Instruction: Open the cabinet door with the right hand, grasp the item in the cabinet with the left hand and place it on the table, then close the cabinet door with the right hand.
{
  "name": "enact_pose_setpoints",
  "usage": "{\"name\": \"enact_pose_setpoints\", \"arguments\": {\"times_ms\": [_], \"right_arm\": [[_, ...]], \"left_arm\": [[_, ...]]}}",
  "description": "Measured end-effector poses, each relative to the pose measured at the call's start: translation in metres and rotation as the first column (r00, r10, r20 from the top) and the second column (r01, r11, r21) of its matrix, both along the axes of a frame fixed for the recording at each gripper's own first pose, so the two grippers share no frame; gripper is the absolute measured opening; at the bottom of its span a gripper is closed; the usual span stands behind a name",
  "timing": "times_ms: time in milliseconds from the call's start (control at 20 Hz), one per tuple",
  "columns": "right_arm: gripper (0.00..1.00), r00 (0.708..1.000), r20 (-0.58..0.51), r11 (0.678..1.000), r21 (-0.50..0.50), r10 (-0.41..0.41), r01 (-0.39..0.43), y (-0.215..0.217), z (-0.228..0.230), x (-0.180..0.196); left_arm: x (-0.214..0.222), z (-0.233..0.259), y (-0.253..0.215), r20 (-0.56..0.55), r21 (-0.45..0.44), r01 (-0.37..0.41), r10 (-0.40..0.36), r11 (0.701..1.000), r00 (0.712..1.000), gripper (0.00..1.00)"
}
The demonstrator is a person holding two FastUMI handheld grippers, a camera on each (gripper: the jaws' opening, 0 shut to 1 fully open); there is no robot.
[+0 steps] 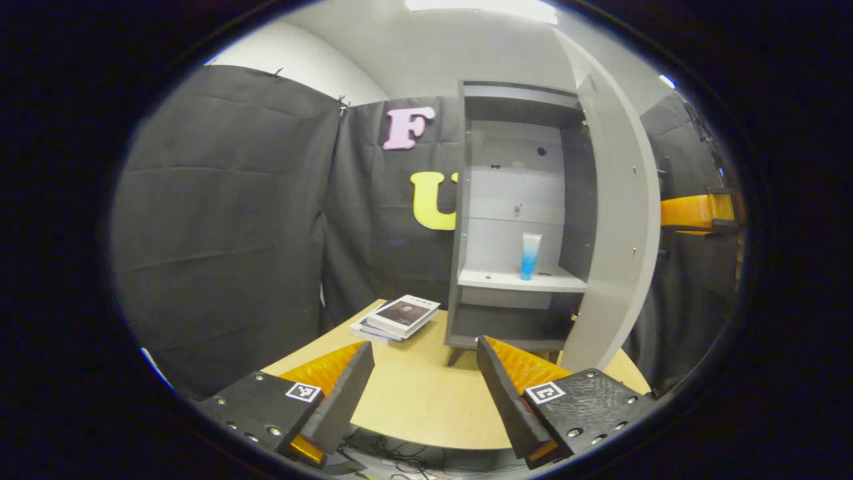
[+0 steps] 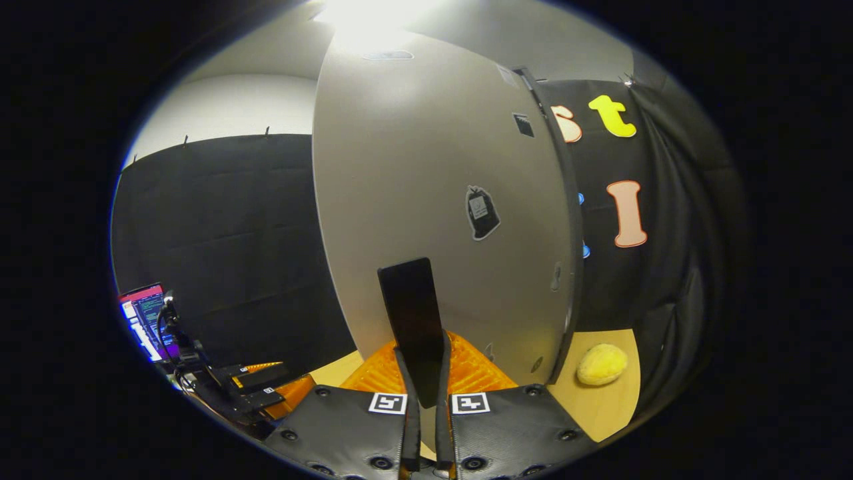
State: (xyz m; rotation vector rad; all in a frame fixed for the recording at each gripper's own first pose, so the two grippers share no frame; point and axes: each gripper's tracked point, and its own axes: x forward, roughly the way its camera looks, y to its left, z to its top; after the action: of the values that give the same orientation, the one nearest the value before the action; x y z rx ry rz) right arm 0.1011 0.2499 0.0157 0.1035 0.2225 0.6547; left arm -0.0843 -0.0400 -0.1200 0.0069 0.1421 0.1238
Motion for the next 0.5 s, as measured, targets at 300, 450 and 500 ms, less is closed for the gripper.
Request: {"name": "enact_pose_setpoints", "arguments": {"times_ms": [300,450,500], "right_arm": [[0.10,0.995,0.017,0.995,0.016,-0.101,0.101,-0.025,0.002,0.002],[0.10,0.985,0.014,0.984,0.045,-0.171,0.171,-0.036,0.005,0.005],[0.10,0.980,0.013,0.979,0.044,-0.199,0.198,-0.040,0.004,0.008]], "left_arm": [[0.033,-0.013,-0.063,-0.020,0.012,0.166,-0.165,0.986,0.986,0.98],[0.040,-0.019,-0.094,-0.034,0.012,0.240,-0.239,0.971,0.970,0.95],[0.042,-0.020,-0.102,-0.035,0.010,0.261,-0.261,0.965,0.965,0.95]]}}
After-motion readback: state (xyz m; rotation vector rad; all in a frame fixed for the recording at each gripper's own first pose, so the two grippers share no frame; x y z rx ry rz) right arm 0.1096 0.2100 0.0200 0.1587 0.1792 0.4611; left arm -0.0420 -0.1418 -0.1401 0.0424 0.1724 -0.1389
